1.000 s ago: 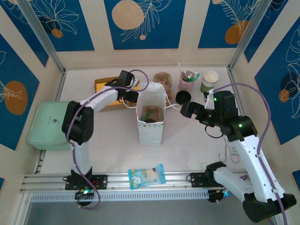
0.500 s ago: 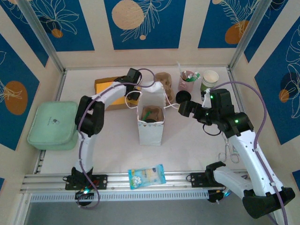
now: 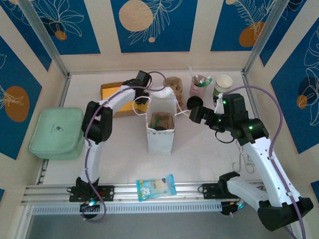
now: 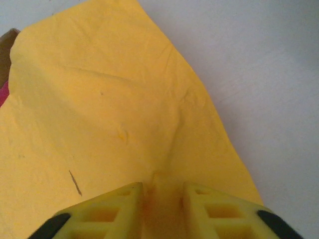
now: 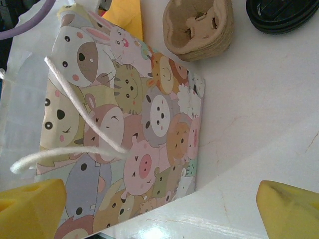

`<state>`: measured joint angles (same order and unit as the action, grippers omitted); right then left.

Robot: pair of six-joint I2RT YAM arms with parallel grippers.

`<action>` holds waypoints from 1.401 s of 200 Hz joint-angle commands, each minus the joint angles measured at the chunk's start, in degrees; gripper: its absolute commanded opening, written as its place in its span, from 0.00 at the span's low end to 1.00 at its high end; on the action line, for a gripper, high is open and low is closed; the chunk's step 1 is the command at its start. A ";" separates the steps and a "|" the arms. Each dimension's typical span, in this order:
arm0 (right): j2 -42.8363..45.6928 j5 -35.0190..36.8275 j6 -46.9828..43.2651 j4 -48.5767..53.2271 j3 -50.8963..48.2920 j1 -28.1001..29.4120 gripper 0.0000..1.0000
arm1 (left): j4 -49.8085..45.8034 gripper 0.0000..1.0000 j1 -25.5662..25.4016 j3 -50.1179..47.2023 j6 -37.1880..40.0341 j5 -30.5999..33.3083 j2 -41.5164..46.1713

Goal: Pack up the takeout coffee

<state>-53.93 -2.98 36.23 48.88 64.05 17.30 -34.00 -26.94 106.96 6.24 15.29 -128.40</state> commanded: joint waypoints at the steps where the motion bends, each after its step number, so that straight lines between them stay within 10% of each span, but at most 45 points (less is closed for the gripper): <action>1: -0.30 0.30 0.20 -0.17 1.78 0.63 0.98 | -1.68 0.22 -0.24 2.06 1.04 0.22 -1.00; 280: 1.14 0.87 -0.02 0.69 2.48 0.98 0.98 | -0.46 0.01 1.62 -0.55 1.35 2.11 11.68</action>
<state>-53.78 -2.46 36.21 48.90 65.25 17.91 -34.79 -25.98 107.77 8.01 17.06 -119.39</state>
